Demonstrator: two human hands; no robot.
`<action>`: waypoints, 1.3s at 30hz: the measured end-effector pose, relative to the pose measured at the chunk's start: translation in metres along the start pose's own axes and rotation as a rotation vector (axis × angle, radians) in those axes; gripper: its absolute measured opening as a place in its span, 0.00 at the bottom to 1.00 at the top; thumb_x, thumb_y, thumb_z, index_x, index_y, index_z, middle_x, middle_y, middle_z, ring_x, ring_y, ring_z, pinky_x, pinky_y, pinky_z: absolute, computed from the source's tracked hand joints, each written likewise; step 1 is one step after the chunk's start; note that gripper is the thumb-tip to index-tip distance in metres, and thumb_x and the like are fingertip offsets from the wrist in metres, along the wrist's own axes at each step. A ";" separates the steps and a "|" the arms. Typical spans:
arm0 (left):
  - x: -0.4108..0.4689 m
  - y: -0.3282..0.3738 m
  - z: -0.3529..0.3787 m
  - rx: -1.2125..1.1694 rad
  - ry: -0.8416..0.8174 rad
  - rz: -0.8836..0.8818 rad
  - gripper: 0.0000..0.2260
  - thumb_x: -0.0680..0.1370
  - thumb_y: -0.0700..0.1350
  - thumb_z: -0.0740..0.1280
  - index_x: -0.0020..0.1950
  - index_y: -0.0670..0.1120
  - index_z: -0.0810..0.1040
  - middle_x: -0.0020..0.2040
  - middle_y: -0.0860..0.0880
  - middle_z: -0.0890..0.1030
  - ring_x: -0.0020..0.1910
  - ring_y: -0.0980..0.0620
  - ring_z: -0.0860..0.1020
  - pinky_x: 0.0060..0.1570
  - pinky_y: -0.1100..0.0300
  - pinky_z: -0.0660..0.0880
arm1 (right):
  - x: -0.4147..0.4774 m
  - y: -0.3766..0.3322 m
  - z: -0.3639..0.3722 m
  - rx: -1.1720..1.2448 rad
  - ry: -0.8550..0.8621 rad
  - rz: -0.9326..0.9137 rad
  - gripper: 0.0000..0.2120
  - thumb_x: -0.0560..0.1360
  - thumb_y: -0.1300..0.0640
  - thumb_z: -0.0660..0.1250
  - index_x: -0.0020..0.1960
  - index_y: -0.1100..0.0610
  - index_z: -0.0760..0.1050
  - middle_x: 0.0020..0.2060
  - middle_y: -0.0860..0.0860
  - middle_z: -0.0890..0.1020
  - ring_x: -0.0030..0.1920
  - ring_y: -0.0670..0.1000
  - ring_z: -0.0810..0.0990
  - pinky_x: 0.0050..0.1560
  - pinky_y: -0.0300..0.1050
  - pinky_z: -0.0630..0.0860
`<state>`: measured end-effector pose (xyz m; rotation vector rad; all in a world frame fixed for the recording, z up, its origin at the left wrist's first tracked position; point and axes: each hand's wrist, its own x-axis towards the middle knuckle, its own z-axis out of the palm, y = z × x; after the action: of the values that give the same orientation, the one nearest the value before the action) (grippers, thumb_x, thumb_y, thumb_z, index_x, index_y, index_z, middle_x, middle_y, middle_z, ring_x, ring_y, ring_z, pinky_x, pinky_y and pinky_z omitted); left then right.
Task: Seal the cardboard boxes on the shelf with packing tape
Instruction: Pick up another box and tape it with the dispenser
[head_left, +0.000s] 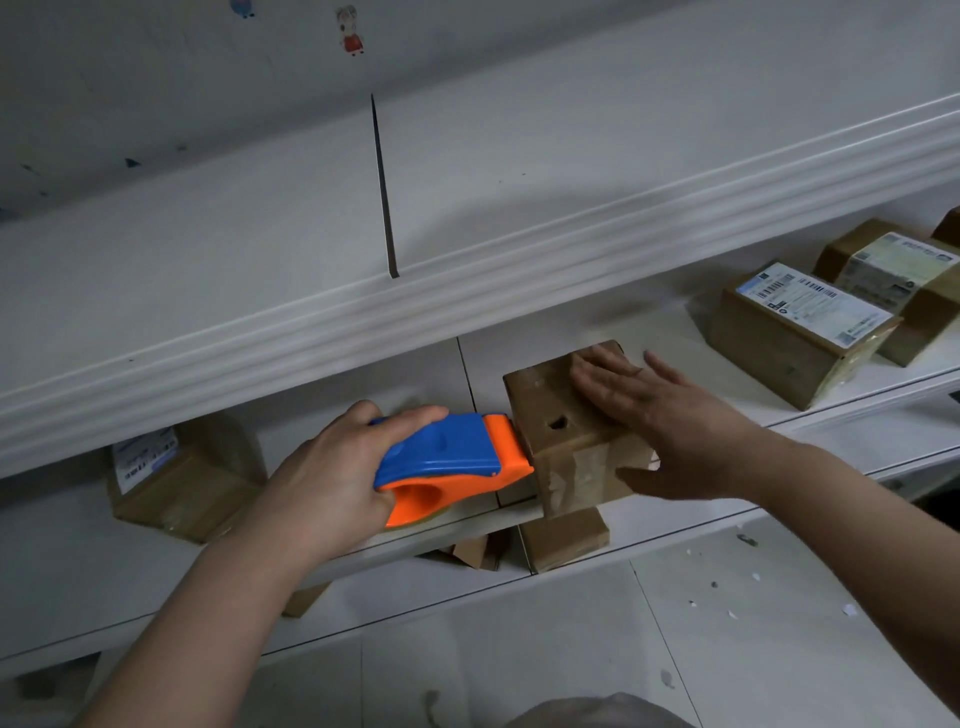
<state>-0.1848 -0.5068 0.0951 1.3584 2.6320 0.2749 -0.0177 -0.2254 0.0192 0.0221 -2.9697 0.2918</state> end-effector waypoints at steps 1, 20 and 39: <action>0.000 0.001 0.000 0.003 -0.007 -0.001 0.41 0.70 0.37 0.65 0.69 0.75 0.55 0.47 0.59 0.65 0.46 0.55 0.71 0.44 0.60 0.73 | -0.003 0.000 0.006 0.015 0.051 -0.017 0.46 0.71 0.46 0.68 0.78 0.50 0.42 0.78 0.46 0.48 0.77 0.46 0.42 0.76 0.58 0.54; 0.000 0.005 0.002 0.016 -0.033 -0.071 0.38 0.72 0.38 0.65 0.71 0.71 0.56 0.49 0.55 0.67 0.49 0.55 0.71 0.42 0.62 0.69 | 0.005 -0.050 0.025 -0.142 0.179 -0.086 0.35 0.74 0.45 0.65 0.77 0.49 0.57 0.75 0.47 0.61 0.76 0.49 0.58 0.73 0.52 0.55; -0.007 -0.002 0.016 -0.118 -0.046 -0.074 0.39 0.71 0.38 0.66 0.70 0.73 0.57 0.47 0.59 0.67 0.45 0.58 0.72 0.40 0.64 0.68 | 0.053 -0.047 -0.018 -0.255 -0.205 0.167 0.63 0.63 0.36 0.73 0.76 0.53 0.29 0.77 0.55 0.37 0.77 0.54 0.37 0.73 0.66 0.42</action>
<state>-0.1792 -0.5121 0.0798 1.2130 2.5776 0.3774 -0.0661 -0.2682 0.0546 -0.2410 -3.1930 -0.0780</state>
